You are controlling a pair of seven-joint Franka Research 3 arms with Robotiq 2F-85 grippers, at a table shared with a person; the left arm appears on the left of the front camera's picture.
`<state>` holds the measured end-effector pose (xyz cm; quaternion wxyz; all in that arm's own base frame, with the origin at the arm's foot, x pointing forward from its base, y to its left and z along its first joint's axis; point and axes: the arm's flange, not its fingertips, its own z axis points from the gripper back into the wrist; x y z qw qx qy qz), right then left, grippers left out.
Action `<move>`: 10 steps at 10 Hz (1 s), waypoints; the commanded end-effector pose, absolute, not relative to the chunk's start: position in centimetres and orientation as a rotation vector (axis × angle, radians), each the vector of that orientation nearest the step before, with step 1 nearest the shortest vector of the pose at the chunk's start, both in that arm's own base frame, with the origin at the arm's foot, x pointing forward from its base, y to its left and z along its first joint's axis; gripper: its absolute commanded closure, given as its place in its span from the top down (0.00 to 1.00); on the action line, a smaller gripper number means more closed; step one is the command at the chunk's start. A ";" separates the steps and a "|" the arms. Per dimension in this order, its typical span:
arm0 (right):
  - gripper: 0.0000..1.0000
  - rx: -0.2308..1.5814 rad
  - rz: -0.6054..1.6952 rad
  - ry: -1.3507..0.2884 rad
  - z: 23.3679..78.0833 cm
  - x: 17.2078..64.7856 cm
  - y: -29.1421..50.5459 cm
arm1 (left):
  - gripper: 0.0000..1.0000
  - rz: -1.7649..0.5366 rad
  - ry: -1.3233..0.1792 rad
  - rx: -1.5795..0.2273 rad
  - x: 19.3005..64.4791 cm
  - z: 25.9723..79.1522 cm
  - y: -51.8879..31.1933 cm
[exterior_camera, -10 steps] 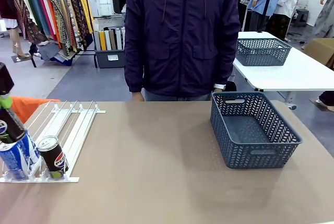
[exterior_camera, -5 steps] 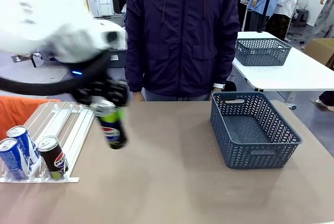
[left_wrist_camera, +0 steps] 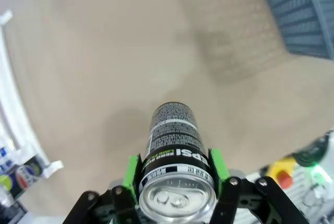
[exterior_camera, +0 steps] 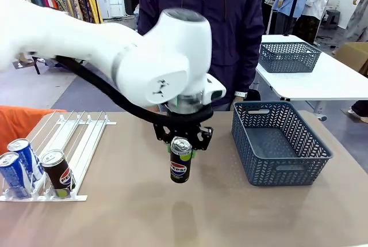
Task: Retrieve and store the cans from the dispenser.
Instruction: Pick up one can from the Automatic Can Dispenser and place it in the middle of the table.
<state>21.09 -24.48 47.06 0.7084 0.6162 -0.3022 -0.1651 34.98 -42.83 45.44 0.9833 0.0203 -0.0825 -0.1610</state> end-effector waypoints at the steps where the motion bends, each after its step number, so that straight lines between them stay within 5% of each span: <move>1: 1.00 1.383 -0.352 -0.705 47.3 21.4 -24.5 | 0.00 -0.302 -0.137 0.109 37.2 44.6 -44.5; 7: 1.00 1.383 -0.352 -0.705 47.3 21.4 -24.5 | 0.00 -0.339 -0.114 0.030 38.0 41.5 -43.2; 8: 1.00 1.383 -0.352 -0.705 47.3 21.4 -24.5 | 0.14 -0.343 -0.116 0.025 38.1 41.5 -43.2; 9: 1.00 1.383 -0.352 -0.705 47.3 21.4 -24.5 | 0.72 -0.351 -0.112 0.024 38.1 41.4 -43.3; 10: 1.00 1.383 -0.352 -0.705 47.3 21.4 -24.5 | 1.00 -0.350 -0.118 0.028 38.0 41.4 -43.2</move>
